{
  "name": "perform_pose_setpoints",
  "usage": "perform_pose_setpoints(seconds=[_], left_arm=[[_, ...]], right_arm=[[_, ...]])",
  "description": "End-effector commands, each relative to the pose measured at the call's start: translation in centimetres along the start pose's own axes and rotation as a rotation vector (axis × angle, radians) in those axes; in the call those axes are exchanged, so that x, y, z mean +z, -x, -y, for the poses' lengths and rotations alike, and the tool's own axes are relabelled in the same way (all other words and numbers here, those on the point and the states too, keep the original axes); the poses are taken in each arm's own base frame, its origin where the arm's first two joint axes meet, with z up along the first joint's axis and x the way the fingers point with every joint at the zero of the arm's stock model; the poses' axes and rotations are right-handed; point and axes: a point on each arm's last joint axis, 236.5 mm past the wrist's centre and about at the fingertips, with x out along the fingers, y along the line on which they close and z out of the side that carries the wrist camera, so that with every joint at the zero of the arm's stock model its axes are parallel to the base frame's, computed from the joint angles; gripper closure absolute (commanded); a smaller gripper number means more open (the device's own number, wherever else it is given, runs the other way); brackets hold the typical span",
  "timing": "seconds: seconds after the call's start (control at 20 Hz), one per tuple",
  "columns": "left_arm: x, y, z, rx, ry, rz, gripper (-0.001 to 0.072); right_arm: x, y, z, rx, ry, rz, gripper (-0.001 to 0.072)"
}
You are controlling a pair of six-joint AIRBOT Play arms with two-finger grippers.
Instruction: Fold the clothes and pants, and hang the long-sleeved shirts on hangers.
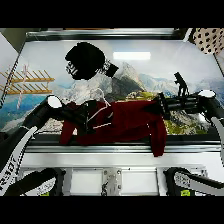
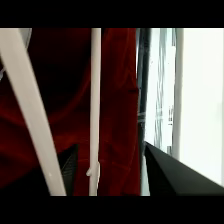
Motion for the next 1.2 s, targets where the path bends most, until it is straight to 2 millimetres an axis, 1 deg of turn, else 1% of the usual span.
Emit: perform_pose_setpoints(seconds=[0.0,0.1,0.25,0.4,0.5,0.6,0.65,0.75,0.8,0.85,0.9,0.95,1.0,1.05,1.15], left_arm=[[-0.2,0.1,0.0,0.004,0.085,-0.009,0.0295],[-0.1,0.9,-0.3,0.036,0.137,0.001,0.0294],[0.1,2.9,-0.9,0.099,0.181,0.033,0.0293],[-0.4,3.5,-0.2,0.122,0.194,0.045,0.0293],[-0.9,3.9,0.1,0.147,0.267,0.059,0.0294],[-0.7,5.9,-1.1,0.234,0.363,0.110,0.0294],[-0.5,7.4,-2.0,0.300,0.411,0.148,0.0294],[0.0,11.7,-3.8,0.437,0.500,0.236,0.0294],[0.2,13.8,-4.3,0.495,0.540,0.278,0.0294],[0.2,15.5,-4.5,0.540,0.569,0.310,0.0295],[0.1,16.8,-4.5,0.574,0.592,0.335,0.0295],[-0.2,17.7,-4.4,0.602,0.621,0.356,0.0295],[-0.5,18.2,-4.1,0.620,0.655,0.376,0.0295],[-1.0,18.4,-3.9,0.636,0.698,0.399,0.0295],[-2.0,18.0,-3.5,0.650,0.799,0.442,0.0295]], right_arm=[[0.1,0.0,0.0,-0.002,0.005,0.002,0.0689],[0.1,0.0,0.0,-0.002,0.005,0.002,0.0690],[0.0,0.0,0.6,-0.028,-0.009,0.000,0.0691],[0.0,0.0,0.6,-0.028,-0.014,0.000,0.0691],[0.0,0.0,0.6,-0.028,-0.014,0.000,0.0691],[0.2,0.0,0.6,-0.028,-0.012,0.006,0.0691],[0.7,0.1,0.6,-0.030,-0.010,0.025,0.0692],[2.1,0.2,0.8,-0.036,-0.008,0.086,0.0693],[2.8,0.2,0.8,-0.038,-0.006,0.112,0.0693],[3.4,0.3,0.8,-0.040,-0.006,0.141,0.0693],[4.4,0.5,0.9,-0.041,-0.018,0.180,0.0694],[5.3,0.7,0.9,-0.041,-0.024,0.222,0.0694],[6.2,0.9,0.9,-0.043,-0.021,0.259,0.0694],[7.0,1.1,0.9,-0.045,-0.016,0.289,0.0694],[8.5,1.6,0.5,-0.051,0.003,0.342,0.0694]])
